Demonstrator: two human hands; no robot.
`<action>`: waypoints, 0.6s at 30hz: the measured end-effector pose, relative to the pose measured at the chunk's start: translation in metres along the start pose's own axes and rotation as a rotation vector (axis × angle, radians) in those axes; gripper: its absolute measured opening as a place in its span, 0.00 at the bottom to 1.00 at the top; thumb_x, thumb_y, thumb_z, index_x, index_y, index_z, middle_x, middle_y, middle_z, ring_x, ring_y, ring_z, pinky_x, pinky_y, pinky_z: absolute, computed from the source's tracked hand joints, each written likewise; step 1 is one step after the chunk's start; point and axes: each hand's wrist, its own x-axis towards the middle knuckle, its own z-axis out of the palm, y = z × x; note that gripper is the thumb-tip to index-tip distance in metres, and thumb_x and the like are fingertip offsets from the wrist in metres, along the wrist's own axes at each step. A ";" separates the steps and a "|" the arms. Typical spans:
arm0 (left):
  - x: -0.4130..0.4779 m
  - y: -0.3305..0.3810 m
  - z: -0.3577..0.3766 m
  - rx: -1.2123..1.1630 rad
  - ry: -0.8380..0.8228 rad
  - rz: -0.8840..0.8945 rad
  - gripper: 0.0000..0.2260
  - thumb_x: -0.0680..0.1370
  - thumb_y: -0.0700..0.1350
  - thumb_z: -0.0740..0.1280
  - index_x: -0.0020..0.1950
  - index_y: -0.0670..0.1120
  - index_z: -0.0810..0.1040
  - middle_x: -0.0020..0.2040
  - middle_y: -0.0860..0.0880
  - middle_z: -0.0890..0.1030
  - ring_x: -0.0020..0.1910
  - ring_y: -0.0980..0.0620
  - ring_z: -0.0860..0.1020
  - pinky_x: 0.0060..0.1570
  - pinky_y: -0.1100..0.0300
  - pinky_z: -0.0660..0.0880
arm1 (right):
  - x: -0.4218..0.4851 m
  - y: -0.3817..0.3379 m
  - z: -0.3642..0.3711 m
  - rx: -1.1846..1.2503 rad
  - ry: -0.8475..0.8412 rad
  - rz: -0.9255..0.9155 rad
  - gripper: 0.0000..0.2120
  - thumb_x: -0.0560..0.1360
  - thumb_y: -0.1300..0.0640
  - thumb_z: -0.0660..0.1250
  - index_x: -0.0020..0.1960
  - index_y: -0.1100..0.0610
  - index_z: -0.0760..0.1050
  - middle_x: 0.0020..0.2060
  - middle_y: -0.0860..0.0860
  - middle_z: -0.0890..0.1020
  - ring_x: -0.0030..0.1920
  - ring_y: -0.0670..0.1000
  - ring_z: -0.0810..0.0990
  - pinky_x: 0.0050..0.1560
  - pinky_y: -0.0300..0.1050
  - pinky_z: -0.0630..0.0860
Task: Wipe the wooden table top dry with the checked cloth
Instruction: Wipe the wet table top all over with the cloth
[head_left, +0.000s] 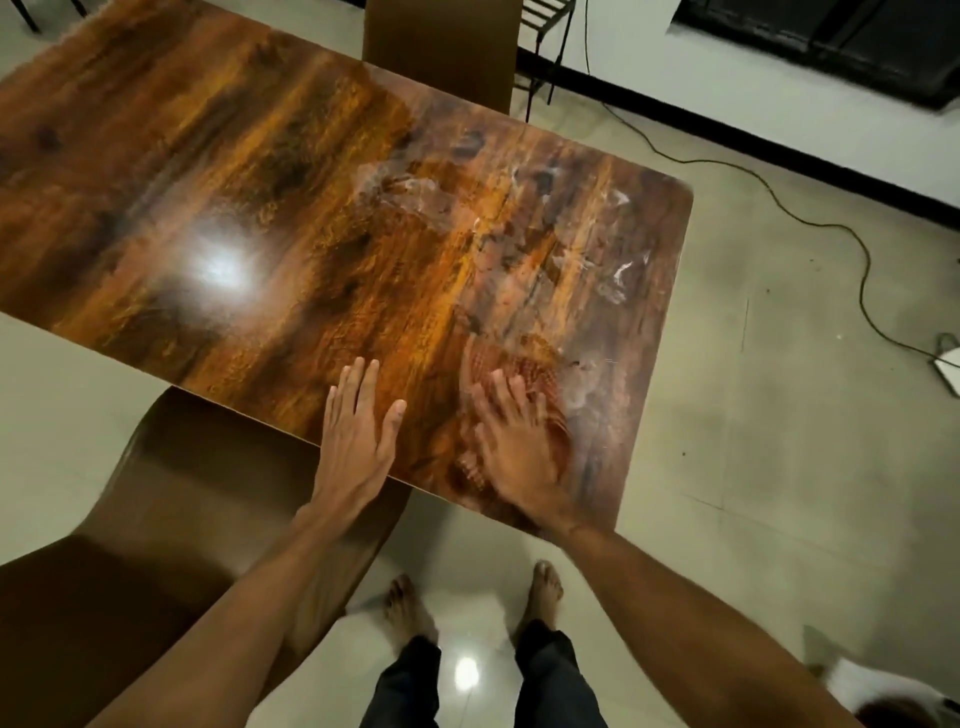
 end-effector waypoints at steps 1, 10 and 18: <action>-0.003 0.003 0.005 0.006 -0.003 -0.011 0.31 0.83 0.61 0.50 0.82 0.46 0.54 0.83 0.46 0.53 0.82 0.51 0.48 0.81 0.49 0.44 | -0.014 -0.011 0.010 -0.006 -0.036 -0.141 0.27 0.87 0.46 0.46 0.85 0.47 0.50 0.85 0.52 0.48 0.85 0.57 0.46 0.82 0.63 0.46; -0.031 0.085 0.078 0.000 0.013 -0.074 0.31 0.83 0.62 0.50 0.82 0.48 0.54 0.83 0.48 0.53 0.82 0.53 0.48 0.81 0.50 0.44 | -0.026 0.139 -0.011 0.031 -0.025 -0.116 0.28 0.87 0.44 0.47 0.85 0.46 0.48 0.85 0.50 0.47 0.85 0.55 0.44 0.82 0.64 0.47; -0.019 0.128 0.104 0.029 0.008 -0.118 0.32 0.82 0.62 0.50 0.82 0.48 0.54 0.83 0.48 0.53 0.82 0.53 0.47 0.81 0.50 0.43 | -0.046 0.158 0.006 0.079 -0.044 -0.390 0.27 0.87 0.44 0.48 0.85 0.43 0.49 0.85 0.46 0.45 0.85 0.51 0.44 0.83 0.59 0.44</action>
